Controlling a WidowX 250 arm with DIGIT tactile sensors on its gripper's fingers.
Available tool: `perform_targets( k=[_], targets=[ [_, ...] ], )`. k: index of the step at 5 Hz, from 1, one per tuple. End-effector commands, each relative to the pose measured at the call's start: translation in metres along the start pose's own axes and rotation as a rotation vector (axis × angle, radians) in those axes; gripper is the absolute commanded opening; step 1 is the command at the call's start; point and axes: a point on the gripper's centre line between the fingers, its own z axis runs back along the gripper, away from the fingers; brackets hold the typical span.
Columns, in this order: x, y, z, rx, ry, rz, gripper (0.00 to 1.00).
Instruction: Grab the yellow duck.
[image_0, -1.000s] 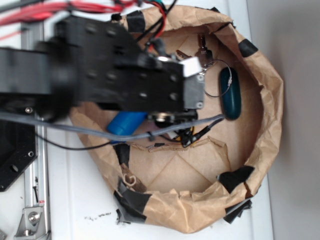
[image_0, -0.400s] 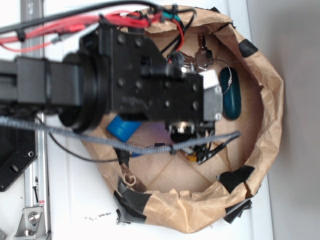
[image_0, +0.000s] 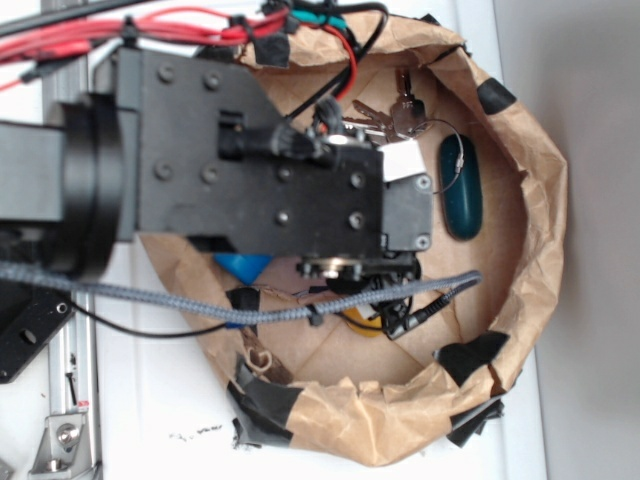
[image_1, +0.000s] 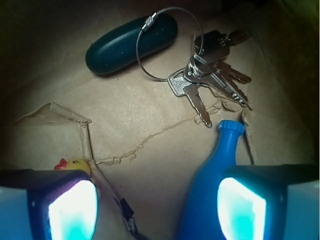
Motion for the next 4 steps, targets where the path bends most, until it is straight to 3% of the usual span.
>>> perform_targets(
  k=[1,3,4],
  targets=[
    [0.008,-0.005,0.009,-0.105,-0.002,-0.013,1.0],
    [0.005,-0.019,-0.018,-0.074,0.028,-0.061,1.0],
    [-0.004,-0.03,-0.037,-0.089,0.067,-0.081,1.0]
  ],
)
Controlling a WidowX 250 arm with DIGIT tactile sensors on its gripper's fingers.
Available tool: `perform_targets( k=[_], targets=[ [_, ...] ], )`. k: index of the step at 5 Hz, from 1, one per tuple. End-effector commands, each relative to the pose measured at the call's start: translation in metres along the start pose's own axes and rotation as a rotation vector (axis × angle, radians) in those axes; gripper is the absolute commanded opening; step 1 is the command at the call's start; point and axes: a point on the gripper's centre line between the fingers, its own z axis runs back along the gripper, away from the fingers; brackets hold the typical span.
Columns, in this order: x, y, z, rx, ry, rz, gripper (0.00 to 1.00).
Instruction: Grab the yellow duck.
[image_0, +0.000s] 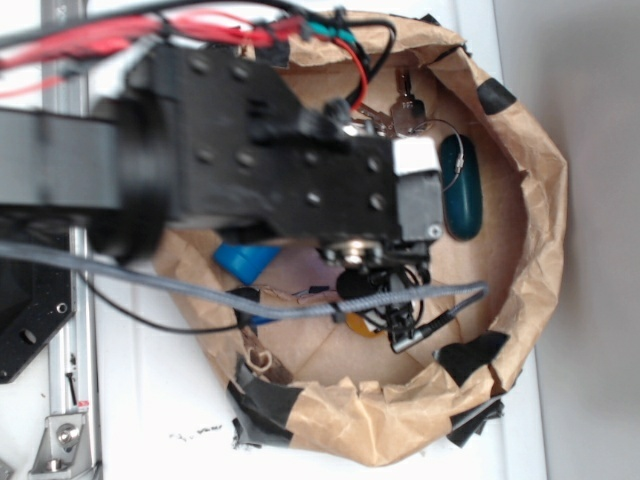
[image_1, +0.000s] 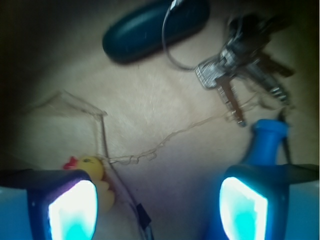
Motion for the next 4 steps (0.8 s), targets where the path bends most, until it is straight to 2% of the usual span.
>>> perform_targets(
  k=[1,2,4],
  targets=[
    [-0.012,-0.025,-0.02,-0.042,0.053,-0.081,1.0],
    [-0.026,-0.037,-0.021,-0.087,0.103,-0.121,1.0],
    [-0.049,-0.059,-0.016,-0.132,0.153,-0.185,1.0]
  ],
)
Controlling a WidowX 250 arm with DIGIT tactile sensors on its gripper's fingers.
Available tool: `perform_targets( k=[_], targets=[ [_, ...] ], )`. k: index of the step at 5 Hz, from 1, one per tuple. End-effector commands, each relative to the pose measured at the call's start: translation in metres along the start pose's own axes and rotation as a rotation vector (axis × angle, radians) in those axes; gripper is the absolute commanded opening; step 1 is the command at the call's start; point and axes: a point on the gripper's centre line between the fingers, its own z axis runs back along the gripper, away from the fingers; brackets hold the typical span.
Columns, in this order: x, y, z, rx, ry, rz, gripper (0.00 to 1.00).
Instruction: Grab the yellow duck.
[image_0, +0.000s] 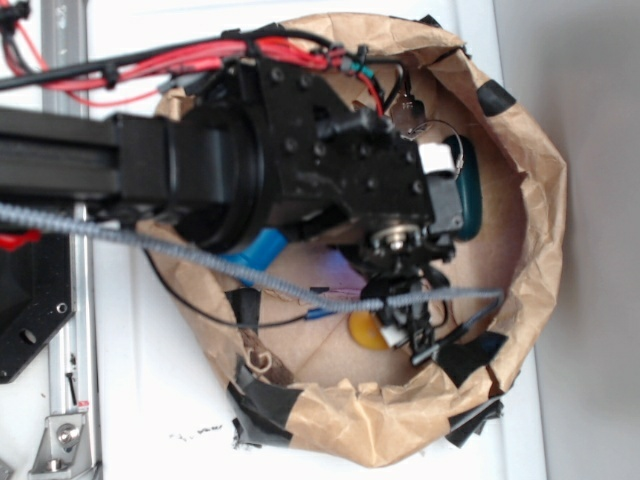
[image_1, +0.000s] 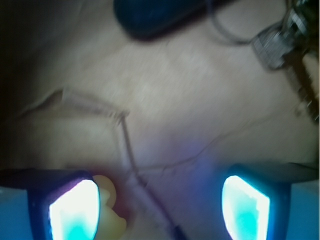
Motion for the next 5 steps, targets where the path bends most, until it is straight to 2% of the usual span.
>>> perform_targets(
  k=[1,2,3,4,5],
  targets=[
    [-0.03,-0.026,-0.001,0.007,0.038,-0.138,1.0],
    [-0.035,-0.025,-0.002,0.009,0.033,-0.138,1.0],
    [-0.034,-0.02,0.018,-0.05,-0.023,-0.063,1.0],
    [-0.026,-0.003,0.046,-0.045,-0.084,0.075,1.0],
    [-0.011,0.013,0.058,-0.013,-0.084,0.212,1.0]
  ],
)
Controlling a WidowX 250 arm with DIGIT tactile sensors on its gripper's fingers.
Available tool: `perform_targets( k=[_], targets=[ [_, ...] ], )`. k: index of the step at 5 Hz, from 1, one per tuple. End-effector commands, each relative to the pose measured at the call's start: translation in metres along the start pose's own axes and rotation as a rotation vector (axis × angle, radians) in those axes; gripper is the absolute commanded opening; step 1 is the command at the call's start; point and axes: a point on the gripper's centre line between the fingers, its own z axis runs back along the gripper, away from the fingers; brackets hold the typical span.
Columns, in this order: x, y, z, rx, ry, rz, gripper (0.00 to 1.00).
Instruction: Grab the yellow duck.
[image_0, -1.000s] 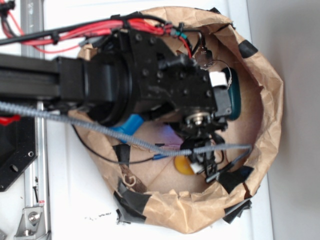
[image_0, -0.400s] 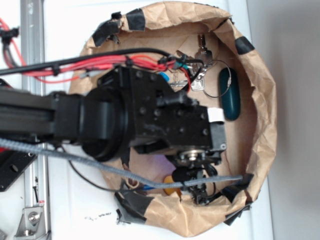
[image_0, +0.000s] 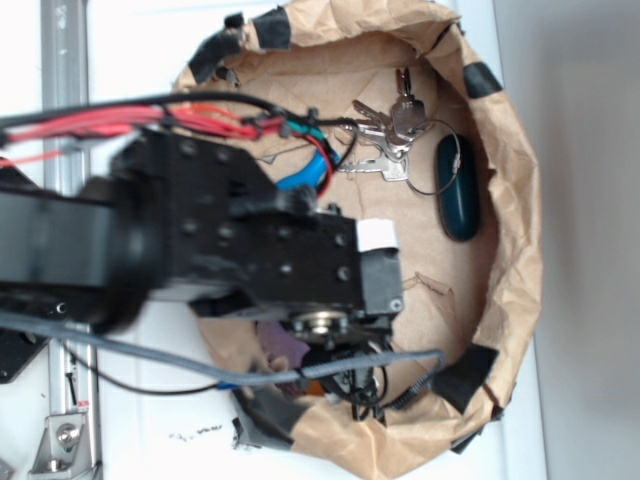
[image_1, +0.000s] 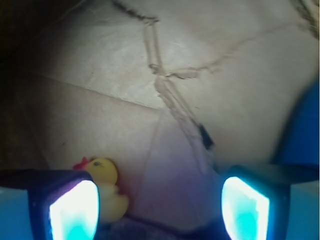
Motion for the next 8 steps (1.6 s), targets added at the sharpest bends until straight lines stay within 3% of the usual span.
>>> perform_targets(
  k=[1,3,5,6,7,8],
  targets=[
    [0.034,0.016,0.018,-0.005,0.007,0.231,1.0],
    [0.022,-0.007,-0.007,-0.098,0.262,0.254,1.0],
    [-0.001,-0.025,-0.012,-0.11,0.436,0.25,1.0],
    [-0.008,-0.027,-0.02,-0.095,0.463,0.264,1.0],
    [-0.015,-0.028,-0.03,-0.097,0.485,0.283,0.37],
    [-0.02,-0.025,-0.037,-0.078,0.47,0.288,0.0]
  ],
)
